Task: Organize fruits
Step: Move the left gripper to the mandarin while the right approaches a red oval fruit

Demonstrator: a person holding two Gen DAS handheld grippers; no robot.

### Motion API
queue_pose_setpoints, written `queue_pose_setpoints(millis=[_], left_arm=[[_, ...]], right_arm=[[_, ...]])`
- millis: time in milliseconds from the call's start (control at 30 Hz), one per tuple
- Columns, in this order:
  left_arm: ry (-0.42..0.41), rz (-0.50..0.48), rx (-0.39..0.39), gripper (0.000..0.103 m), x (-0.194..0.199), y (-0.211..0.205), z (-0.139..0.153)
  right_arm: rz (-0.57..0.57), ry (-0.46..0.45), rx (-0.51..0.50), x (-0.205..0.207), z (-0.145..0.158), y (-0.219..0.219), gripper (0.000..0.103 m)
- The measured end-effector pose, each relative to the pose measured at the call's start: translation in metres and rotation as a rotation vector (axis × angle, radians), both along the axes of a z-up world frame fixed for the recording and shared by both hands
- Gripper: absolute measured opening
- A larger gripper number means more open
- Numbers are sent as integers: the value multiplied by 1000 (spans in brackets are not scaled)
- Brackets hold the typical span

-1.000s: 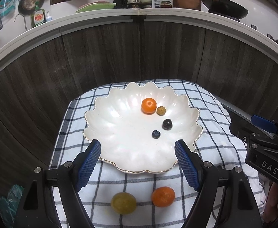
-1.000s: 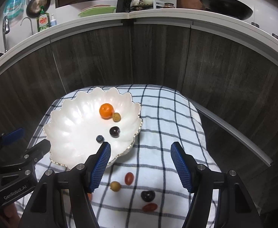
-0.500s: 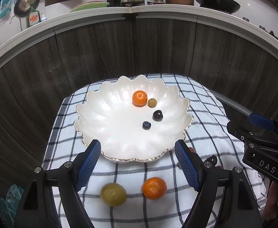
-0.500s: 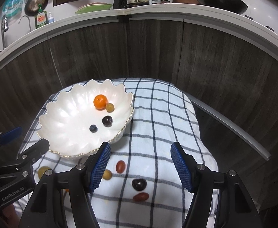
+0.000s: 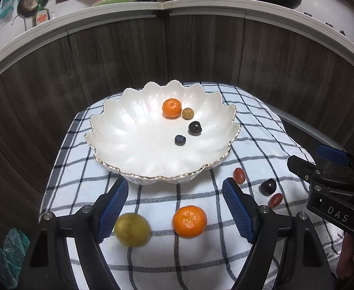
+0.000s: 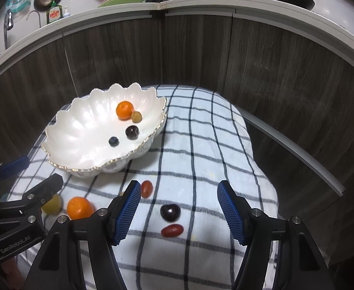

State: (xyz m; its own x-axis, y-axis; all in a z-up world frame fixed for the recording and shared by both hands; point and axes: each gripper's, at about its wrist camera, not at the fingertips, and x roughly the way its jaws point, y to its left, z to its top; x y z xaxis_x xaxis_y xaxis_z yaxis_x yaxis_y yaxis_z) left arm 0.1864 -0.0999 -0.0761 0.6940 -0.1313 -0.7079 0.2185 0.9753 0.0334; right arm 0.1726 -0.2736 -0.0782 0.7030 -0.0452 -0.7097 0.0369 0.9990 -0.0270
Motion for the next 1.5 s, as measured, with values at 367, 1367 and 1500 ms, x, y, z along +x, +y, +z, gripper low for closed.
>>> queue_pose_setpoints(millis=[367, 1367, 1500], left_arm=[[13, -8, -5, 80, -7, 1, -24], [47, -46, -11, 80, -3, -7, -73], [45, -49, -8, 78, -3, -8, -75]], right_arm=[[14, 7, -11, -9, -23, 5, 67], [51, 58, -6, -15, -73, 9, 66], [55, 71, -5, -13, -78, 9, 66]])
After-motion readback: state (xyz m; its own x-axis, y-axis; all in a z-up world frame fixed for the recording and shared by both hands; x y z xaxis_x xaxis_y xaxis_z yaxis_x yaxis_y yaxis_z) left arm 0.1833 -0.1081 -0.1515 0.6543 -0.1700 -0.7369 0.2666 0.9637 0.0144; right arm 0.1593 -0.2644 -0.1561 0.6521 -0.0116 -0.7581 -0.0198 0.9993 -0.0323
